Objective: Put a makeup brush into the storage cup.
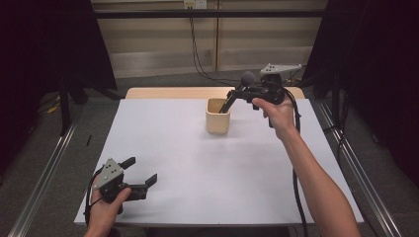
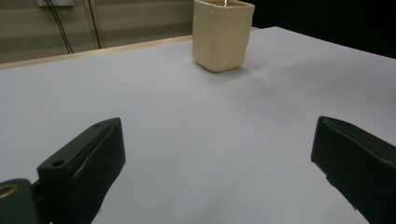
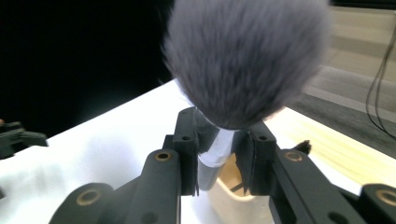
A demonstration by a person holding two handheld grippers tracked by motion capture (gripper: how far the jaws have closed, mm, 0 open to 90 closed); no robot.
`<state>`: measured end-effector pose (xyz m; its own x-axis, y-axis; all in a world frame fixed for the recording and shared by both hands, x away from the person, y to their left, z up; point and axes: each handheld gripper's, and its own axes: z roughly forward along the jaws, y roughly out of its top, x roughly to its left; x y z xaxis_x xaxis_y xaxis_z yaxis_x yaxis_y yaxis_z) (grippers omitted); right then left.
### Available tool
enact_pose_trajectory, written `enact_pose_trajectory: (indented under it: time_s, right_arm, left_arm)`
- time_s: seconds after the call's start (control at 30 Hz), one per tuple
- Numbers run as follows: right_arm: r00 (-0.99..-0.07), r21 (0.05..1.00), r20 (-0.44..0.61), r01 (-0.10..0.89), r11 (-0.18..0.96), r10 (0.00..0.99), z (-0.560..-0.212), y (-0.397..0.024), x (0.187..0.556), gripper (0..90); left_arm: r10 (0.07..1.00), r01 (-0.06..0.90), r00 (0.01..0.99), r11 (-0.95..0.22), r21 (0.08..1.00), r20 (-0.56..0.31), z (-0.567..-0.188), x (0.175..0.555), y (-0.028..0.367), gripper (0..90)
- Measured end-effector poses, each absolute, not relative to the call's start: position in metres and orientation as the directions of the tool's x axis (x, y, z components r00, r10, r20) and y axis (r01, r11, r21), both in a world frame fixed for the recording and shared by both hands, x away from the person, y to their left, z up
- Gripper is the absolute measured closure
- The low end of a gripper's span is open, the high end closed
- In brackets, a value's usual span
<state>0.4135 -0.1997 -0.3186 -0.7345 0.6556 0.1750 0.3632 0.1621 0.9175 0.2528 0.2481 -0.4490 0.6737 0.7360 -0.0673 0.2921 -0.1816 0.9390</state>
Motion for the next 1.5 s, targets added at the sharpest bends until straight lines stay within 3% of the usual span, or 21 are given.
enact_pose_trajectory:
  time_s: [0.4, 1.5]
  right_arm:
    - [-0.714, 0.911, 0.158, 0.372, 0.179, 0.682, -0.315, -0.192, 0.431, 71.5]
    - [-0.681, 0.885, 0.168, 0.423, 0.196, 0.713, -0.350, -0.179, 0.452, 71.5]
  left_arm:
    - [0.730, 0.291, 0.681, -0.192, 0.937, -0.062, -0.449, 0.252, 0.247, 3.0]
    - [0.725, 0.288, 0.687, -0.199, 0.937, -0.057, -0.448, 0.251, 0.248, 3.1]
